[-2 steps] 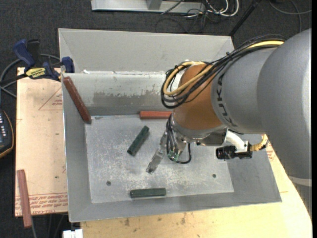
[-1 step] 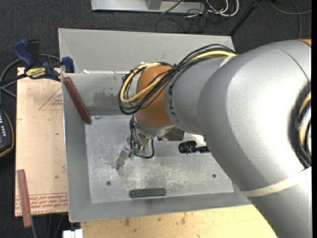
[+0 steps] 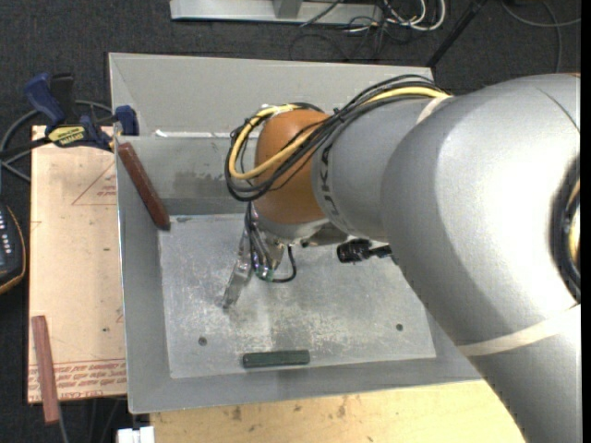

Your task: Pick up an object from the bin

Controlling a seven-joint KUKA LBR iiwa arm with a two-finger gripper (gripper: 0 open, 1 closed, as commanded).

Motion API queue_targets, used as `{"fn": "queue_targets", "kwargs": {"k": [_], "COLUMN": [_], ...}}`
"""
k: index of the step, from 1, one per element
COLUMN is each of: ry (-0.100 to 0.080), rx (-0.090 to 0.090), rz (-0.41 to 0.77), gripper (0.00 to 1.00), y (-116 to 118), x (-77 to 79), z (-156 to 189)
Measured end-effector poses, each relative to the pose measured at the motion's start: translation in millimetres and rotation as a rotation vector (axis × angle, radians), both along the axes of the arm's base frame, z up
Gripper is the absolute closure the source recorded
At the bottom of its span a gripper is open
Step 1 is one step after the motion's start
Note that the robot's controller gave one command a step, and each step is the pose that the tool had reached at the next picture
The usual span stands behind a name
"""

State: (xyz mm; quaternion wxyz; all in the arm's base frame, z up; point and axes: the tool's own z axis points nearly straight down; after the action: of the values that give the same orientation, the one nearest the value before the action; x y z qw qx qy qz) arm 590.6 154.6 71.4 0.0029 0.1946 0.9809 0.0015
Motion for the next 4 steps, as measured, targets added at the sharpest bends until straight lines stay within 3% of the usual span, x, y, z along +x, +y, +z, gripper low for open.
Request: {"fn": "queue_targets", "kwargs": {"k": [1, 2, 3, 4], "ry": [0.007, 0.000, 0.003, 0.012], "rx": [-0.003, -0.003, 0.001, 0.001], "rz": [-0.334, -0.193, -0.012, 0.068], "gripper": [0.00, 0.00, 0.00, 0.00], "y": [-75.7, -115.5, -35.6, 18.8], "x": [-33.5, 2.7, 52.2, -32.6], "z": [28.2, 46.7, 11.4, -2.0]}}
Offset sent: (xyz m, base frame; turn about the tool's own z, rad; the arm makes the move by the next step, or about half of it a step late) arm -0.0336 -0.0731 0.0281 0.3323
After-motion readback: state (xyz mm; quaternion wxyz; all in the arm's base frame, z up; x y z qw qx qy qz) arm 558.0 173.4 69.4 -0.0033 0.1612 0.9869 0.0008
